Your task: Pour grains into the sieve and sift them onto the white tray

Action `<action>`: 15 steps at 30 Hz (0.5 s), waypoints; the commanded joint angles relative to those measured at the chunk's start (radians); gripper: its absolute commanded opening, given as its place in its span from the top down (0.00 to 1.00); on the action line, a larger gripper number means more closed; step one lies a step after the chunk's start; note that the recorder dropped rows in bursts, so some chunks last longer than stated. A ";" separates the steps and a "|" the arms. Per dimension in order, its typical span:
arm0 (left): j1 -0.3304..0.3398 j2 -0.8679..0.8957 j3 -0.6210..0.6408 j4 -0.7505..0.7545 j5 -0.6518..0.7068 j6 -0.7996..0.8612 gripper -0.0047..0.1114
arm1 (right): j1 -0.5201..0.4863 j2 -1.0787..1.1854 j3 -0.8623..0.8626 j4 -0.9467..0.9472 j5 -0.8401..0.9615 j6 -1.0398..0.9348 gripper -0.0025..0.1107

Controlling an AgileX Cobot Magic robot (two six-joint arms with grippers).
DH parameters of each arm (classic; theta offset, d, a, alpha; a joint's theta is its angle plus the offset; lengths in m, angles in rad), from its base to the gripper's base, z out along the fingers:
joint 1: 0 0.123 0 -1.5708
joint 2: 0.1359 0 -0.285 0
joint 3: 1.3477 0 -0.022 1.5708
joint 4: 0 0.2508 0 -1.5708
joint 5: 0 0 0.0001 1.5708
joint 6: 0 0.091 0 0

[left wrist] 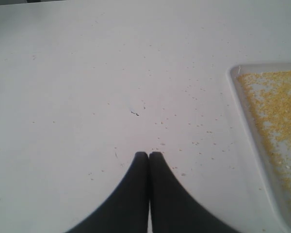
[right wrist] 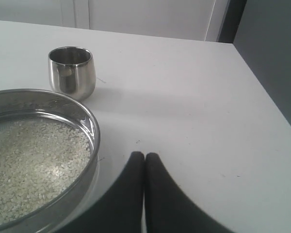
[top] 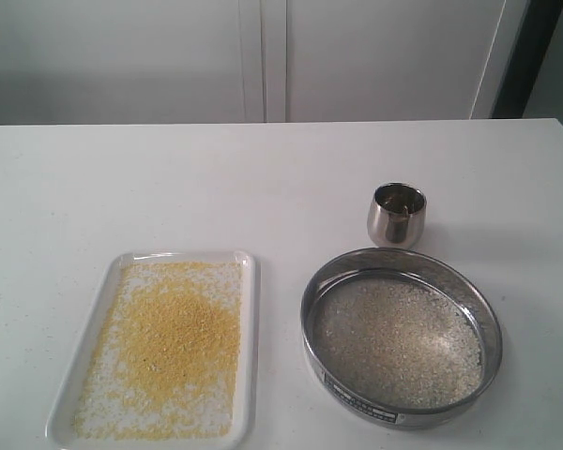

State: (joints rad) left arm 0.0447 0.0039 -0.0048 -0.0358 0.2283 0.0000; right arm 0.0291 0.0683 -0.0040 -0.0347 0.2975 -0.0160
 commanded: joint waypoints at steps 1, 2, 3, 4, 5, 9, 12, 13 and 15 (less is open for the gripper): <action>0.002 -0.004 0.005 -0.004 -0.004 0.000 0.96 | -0.006 -0.008 0.004 -0.007 -0.006 -0.004 0.98; 0.002 -0.004 0.005 -0.004 -0.004 0.000 0.96 | -0.006 -0.008 0.004 -0.007 -0.006 -0.004 0.98; 0.002 -0.004 0.005 -0.004 -0.004 0.000 0.96 | -0.006 -0.008 0.004 -0.007 -0.006 -0.004 0.98; 0.002 -0.004 0.005 -0.004 -0.004 0.000 0.96 | -0.006 -0.008 0.004 -0.007 -0.006 -0.004 0.98; 0.002 -0.004 0.005 -0.004 -0.004 0.000 0.96 | -0.006 -0.008 0.004 -0.007 -0.006 -0.004 0.98; 0.002 -0.004 0.005 -0.004 -0.004 0.000 0.96 | -0.006 -0.008 0.004 -0.007 -0.006 -0.004 0.98; 0.002 -0.004 0.005 -0.004 -0.004 0.000 0.96 | 0.009 -0.059 0.004 -0.007 -0.006 -0.004 0.98; 0.002 -0.004 0.005 -0.004 -0.004 0.000 0.96 | 0.009 -0.068 0.004 -0.007 -0.006 -0.004 0.98; 0.002 -0.004 0.005 -0.004 -0.002 0.000 0.96 | 0.009 -0.068 0.004 -0.007 -0.010 -0.007 0.98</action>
State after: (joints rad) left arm 0.0447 0.0039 -0.0048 -0.0358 0.2283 0.0000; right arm 0.0333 0.0069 -0.0040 -0.0347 0.2975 -0.0160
